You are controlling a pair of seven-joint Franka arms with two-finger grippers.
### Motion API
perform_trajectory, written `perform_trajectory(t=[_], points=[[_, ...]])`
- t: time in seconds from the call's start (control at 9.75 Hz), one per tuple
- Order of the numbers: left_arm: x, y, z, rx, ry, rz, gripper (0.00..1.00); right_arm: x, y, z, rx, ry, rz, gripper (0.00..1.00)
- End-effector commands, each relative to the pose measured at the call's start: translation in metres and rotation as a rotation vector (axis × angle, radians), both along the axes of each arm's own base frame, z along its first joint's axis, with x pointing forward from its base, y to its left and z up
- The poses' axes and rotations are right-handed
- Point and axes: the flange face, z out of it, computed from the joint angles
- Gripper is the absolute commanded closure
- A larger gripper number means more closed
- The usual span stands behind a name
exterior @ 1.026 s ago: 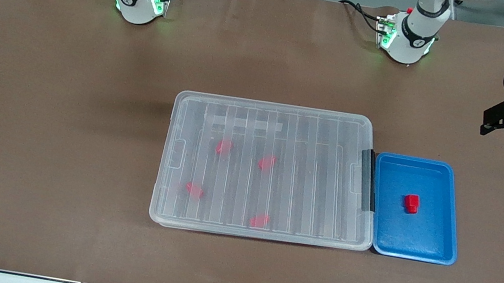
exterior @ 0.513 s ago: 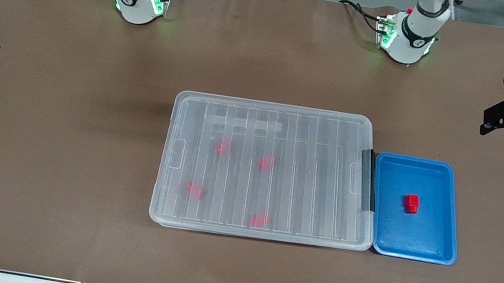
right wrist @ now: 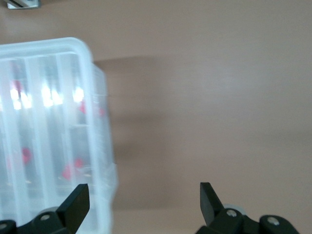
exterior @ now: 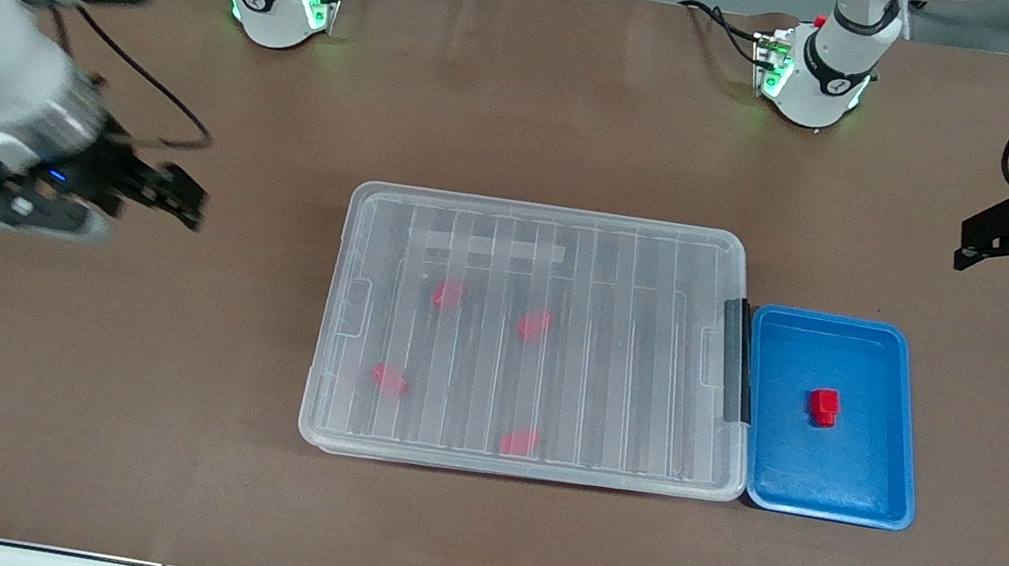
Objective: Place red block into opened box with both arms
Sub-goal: 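Reach the left gripper to the red block while the right gripper reaches the lid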
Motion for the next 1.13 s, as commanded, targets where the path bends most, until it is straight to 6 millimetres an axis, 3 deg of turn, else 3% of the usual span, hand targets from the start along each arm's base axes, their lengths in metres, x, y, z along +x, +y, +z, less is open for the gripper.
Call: perform_trajectory(t=[0.0, 0.1, 0.21, 0.41, 0.62, 0.82, 1.03], points=[[0.007, -0.004, -0.078, -0.007, 0.014, -0.006, 0.01, 0.025, 0.054, -0.048, 0.030, 0.040, -0.050, 0.00], [0.009, -0.001, -0.109, -0.004, 0.000, -0.002, 0.01, 0.028, 0.076, -0.073, 0.002, 0.051, -0.026, 0.00], [0.016, 0.001, -0.142, -0.001, 0.007, 0.000, 0.01, 0.030, 0.085, -0.094, -0.029, 0.042, -0.004, 0.00], [0.042, 0.011, -0.207, -0.007, 0.015, 0.019, 0.01, 0.025, 0.114, -0.119, -0.049, 0.033, 0.050, 0.00], [0.057, 0.025, -0.264, -0.011, 0.023, 0.038, 0.01, 0.032, 0.110, -0.139, -0.072, 0.021, 0.055, 0.00], [0.063, 0.030, -0.306, -0.013, 0.037, 0.036, 0.01, 0.033, 0.103, -0.154, -0.110, 0.027, 0.064, 0.00], [0.065, 0.028, -0.335, -0.015, 0.043, 0.035, 0.02, 0.034, 0.103, -0.166, -0.120, 0.028, 0.071, 0.00]])
